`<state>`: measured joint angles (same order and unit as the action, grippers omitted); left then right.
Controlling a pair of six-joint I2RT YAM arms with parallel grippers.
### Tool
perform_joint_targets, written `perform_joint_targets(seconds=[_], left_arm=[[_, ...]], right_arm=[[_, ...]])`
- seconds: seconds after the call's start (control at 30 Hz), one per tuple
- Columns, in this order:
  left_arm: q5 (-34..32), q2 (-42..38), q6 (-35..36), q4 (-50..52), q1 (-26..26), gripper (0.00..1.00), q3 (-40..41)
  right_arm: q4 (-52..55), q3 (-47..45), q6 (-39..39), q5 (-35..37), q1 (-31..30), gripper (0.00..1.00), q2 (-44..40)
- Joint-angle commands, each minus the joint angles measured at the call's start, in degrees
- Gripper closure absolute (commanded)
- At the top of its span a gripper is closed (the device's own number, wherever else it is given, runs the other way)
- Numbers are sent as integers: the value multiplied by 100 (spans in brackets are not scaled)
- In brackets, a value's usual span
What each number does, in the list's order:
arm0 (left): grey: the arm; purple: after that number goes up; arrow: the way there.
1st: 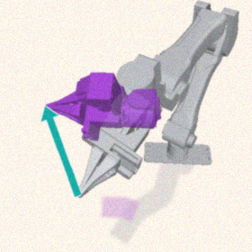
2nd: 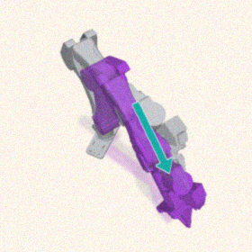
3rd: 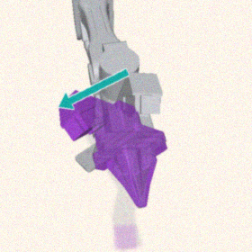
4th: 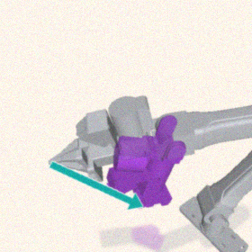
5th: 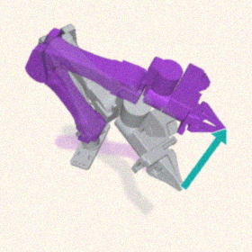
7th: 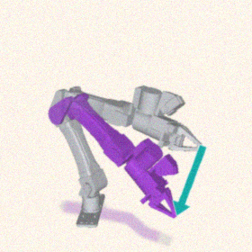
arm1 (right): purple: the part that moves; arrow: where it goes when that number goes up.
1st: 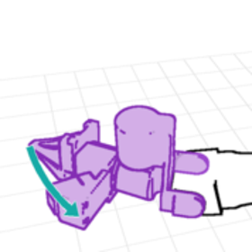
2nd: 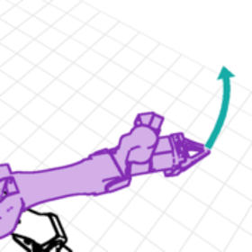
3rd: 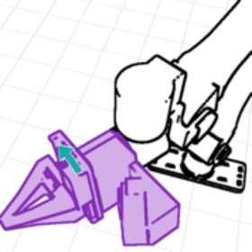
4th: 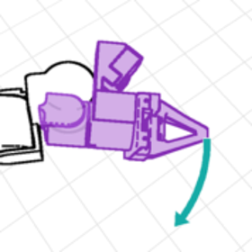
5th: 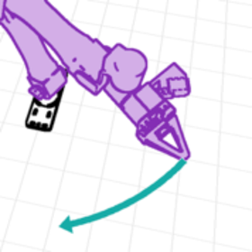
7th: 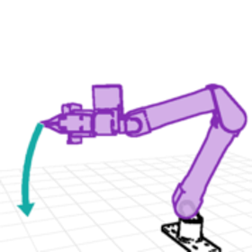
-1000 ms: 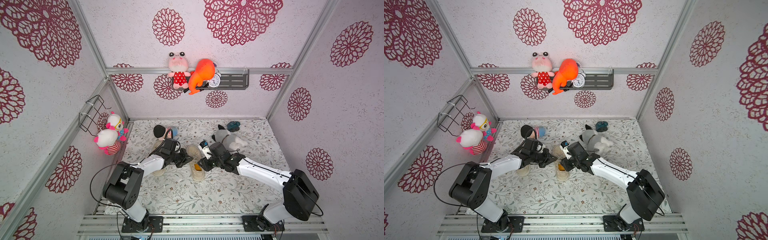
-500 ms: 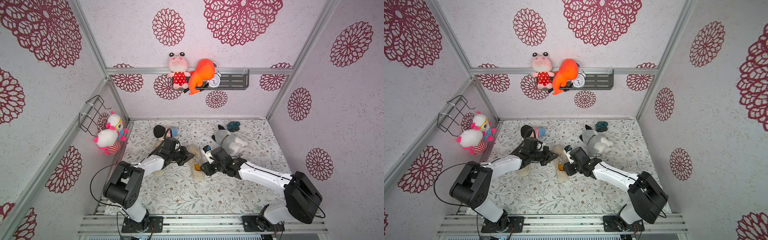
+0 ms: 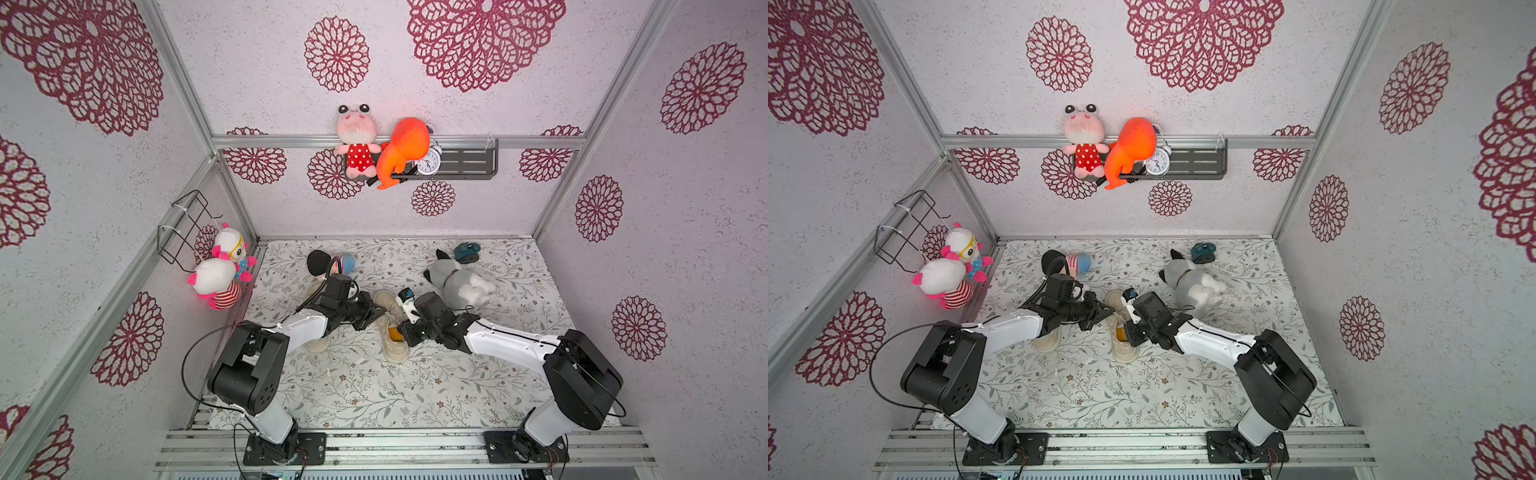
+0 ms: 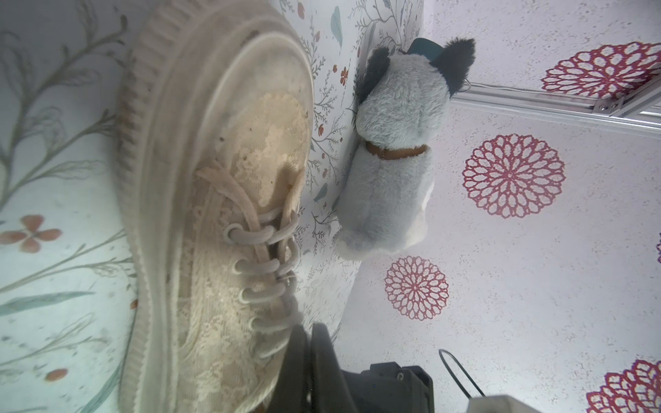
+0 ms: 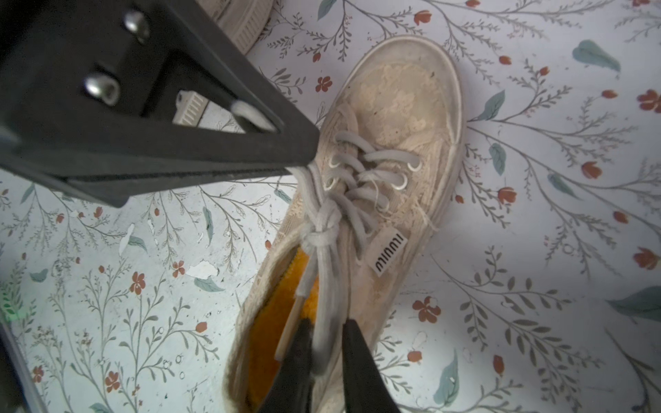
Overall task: Remove the insole from the shoe
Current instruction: Untie the shoelace on the shoe.
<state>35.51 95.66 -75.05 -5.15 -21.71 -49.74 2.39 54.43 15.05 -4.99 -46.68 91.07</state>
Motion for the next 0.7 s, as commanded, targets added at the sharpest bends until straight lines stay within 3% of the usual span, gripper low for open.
perform_joint_targets(seconds=[0.0, 0.07, 0.17, 0.3, 0.47, 0.67], left_arm=[[-50, -10, 53, 64, 91, 100, -23], [-81, -45, 131, 209, 106, 99, -51], [-394, -242, 572, 853, 134, 79, -241], [-1388, -767, 1701, 2149, 130, 56, -658], [-2080, -1458, 3123, 2492, 63, 50, -661], [-1607, -1669, 5086, 2264, -144, 48, -464]], right_arm=[[-258, 140, -28, 59, 7, 89, -36], [-283, 181, -5, 0, 44, 93, -36], [-174, 301, -22, -121, 159, 99, -21], [102, 604, -74, -730, 443, 100, 83], [689, 1063, -400, -1315, 702, 100, 364], [1074, 1437, -681, -1543, 981, 100, 577]])
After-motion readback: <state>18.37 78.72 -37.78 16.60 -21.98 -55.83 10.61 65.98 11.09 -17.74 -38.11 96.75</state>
